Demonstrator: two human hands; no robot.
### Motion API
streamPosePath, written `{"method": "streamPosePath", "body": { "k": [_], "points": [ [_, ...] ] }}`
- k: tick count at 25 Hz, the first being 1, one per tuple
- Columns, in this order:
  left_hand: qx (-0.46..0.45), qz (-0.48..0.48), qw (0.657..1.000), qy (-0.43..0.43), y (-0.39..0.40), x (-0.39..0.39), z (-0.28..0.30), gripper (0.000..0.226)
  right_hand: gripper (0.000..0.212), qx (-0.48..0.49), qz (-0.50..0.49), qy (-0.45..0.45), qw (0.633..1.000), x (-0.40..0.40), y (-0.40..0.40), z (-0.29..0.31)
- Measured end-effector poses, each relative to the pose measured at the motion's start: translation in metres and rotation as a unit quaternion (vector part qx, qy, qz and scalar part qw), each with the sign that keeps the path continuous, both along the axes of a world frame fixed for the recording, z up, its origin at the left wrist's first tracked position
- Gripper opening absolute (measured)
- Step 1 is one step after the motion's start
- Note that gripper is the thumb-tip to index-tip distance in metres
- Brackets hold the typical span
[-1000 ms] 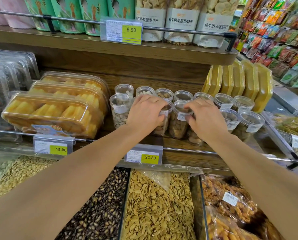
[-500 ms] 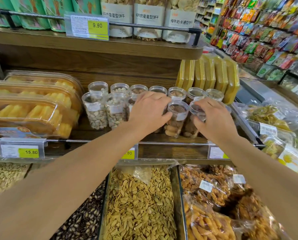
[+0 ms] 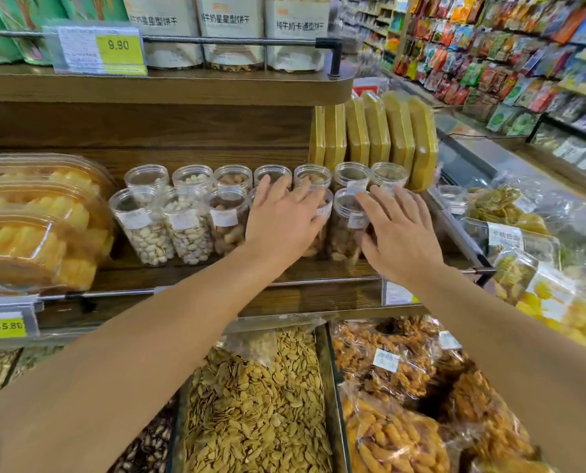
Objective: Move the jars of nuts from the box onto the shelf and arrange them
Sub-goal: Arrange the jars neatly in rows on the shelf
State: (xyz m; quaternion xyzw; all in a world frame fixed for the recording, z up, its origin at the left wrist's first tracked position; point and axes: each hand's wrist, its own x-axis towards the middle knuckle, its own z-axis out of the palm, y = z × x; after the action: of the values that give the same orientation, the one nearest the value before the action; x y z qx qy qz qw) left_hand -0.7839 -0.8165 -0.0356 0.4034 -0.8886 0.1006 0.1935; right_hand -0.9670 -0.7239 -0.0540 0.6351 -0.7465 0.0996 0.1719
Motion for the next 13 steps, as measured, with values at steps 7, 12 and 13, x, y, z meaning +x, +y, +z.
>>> {"method": "streamPosePath", "body": {
  "k": [7, 12, 13],
  "points": [
    [-0.016, 0.001, 1.000, -0.005, -0.007, -0.001, -0.004, 0.049, 0.062, -0.003, 0.000, 0.012, 1.000, -0.005, -0.018, -0.002],
    [-0.014, -0.001, 1.000, 0.009, -0.004, -0.001, -0.002, 0.050, 0.066, -0.004, 0.007, -0.003, 1.000, -0.003, -0.014, 0.005],
    [-0.016, -0.008, 1.000, 0.015, -0.004, -0.002, 0.000, 0.050, 0.066, -0.018, 0.008, -0.018, 1.000, -0.005, -0.011, 0.008]
  ]
}}
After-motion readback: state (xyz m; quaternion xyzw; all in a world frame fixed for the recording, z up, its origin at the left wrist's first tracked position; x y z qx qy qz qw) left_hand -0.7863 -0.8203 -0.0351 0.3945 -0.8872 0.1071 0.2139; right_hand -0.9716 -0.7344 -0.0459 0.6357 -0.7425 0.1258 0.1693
